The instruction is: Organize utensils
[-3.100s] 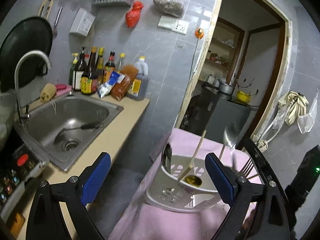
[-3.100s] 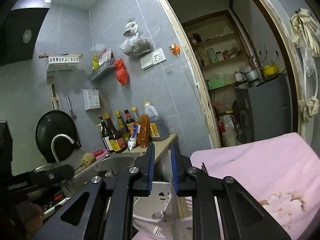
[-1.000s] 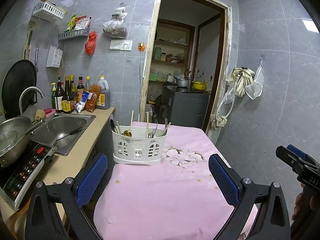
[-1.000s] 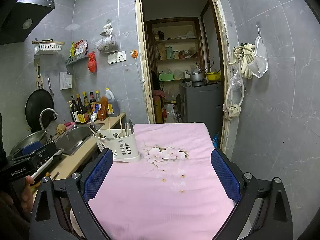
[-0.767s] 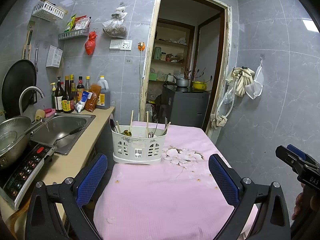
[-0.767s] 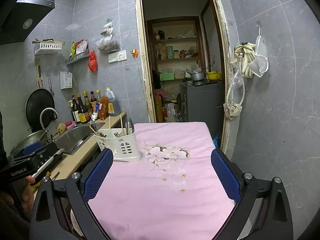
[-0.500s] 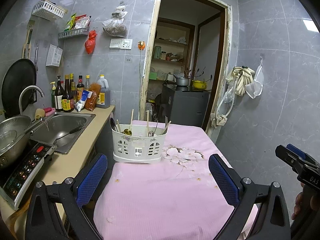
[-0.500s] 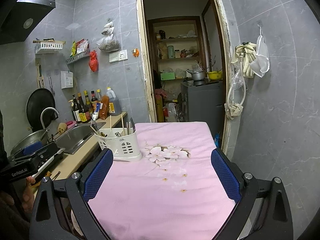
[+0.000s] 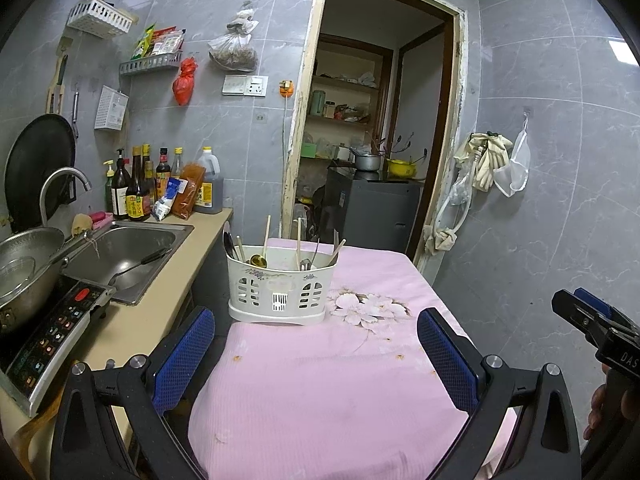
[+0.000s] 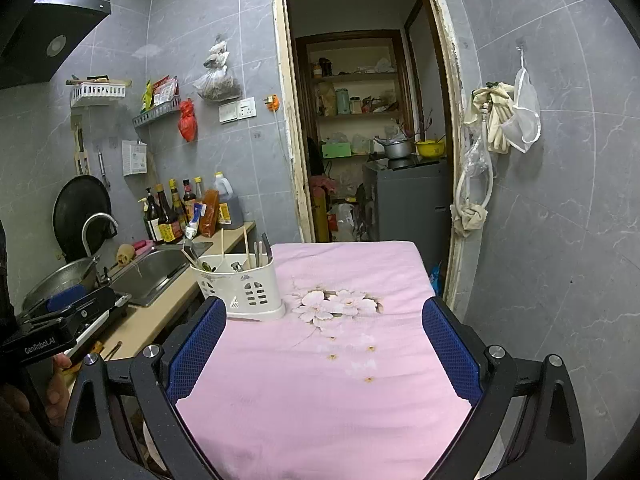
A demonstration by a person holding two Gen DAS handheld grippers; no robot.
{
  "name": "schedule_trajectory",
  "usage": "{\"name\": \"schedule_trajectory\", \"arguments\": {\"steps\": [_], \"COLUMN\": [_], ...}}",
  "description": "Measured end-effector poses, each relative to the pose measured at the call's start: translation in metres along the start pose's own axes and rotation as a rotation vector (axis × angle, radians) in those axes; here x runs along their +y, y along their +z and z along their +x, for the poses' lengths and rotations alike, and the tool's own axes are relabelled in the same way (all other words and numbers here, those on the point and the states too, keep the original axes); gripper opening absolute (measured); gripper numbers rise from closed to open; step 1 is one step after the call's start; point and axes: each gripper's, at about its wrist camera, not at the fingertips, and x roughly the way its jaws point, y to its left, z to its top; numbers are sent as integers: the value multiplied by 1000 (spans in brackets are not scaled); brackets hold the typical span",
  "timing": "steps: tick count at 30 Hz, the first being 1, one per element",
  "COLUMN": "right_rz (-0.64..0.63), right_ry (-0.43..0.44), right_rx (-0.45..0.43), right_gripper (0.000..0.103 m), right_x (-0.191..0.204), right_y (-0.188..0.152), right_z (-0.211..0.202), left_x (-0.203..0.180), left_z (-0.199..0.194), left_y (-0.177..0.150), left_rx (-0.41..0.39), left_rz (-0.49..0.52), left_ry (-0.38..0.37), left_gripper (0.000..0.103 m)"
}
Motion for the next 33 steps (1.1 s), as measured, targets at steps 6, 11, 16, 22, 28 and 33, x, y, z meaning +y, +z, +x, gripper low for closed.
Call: {"name": "schedule_trajectory", "arguments": {"steps": [6,11,16,22,28,33], "right_rz": [1,1,1,1,2,1], "right_ry": [0,0,-1,0,-1,0], "right_rx": [1,2,2,2,4,5], "right_gripper": [96,96,96,96,96,96], "right_x": [0,1,1,2,1,1], "right_y": [0,0,1,1,2,1], "right_z": [0,0,0,0,-1,-1], "left_x": [4,5,5,5,6,6], "left_z": [-1,-1,-1,-1,-1,-2], "left_y": [-2,-2,-2,-1,-1,-2], "left_rx": [3,2,3,3,4,3], "left_rz": [-11,-10,-10,-10,-10,-10], "left_ry": [5,4,4,4,4,5], "left_gripper": [102,102,102,102,102,102]}}
